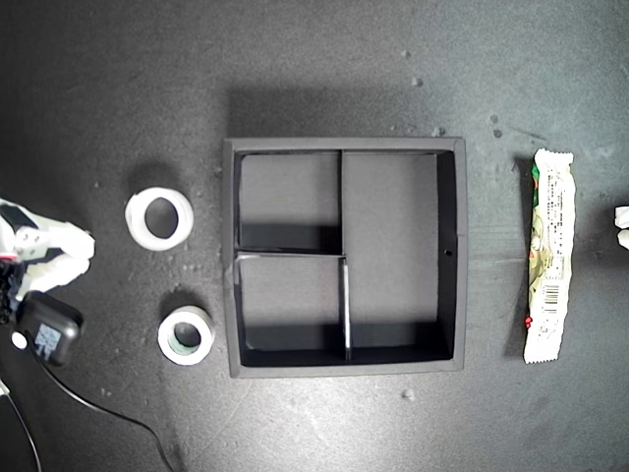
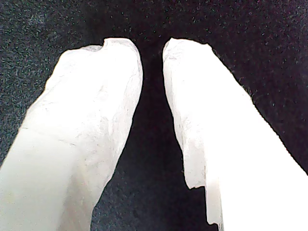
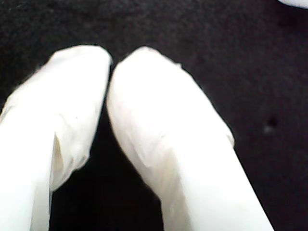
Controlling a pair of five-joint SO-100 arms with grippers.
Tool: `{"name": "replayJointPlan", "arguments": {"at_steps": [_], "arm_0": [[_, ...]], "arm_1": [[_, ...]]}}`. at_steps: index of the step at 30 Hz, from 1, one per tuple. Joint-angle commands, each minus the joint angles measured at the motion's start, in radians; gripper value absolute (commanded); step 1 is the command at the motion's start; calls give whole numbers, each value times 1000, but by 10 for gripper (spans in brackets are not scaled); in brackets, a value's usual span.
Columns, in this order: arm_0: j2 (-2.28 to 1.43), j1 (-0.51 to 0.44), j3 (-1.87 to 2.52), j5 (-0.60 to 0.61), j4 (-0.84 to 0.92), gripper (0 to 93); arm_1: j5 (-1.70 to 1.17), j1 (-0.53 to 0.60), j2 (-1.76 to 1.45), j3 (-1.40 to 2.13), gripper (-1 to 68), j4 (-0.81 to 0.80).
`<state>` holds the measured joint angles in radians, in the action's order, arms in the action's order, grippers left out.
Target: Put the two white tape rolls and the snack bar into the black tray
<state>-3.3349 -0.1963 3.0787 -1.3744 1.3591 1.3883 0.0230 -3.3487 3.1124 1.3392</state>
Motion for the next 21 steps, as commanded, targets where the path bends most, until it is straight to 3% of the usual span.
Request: {"name": "replayJointPlan", "arguments": {"at_steps": [1,21], "arm_0": [[-49,5,60,12,37,2],[-49,5,60,12,37,2]], "arm_1": [[-31,12,0,12,28,2],[-31,9,0,12,28,2]]}}
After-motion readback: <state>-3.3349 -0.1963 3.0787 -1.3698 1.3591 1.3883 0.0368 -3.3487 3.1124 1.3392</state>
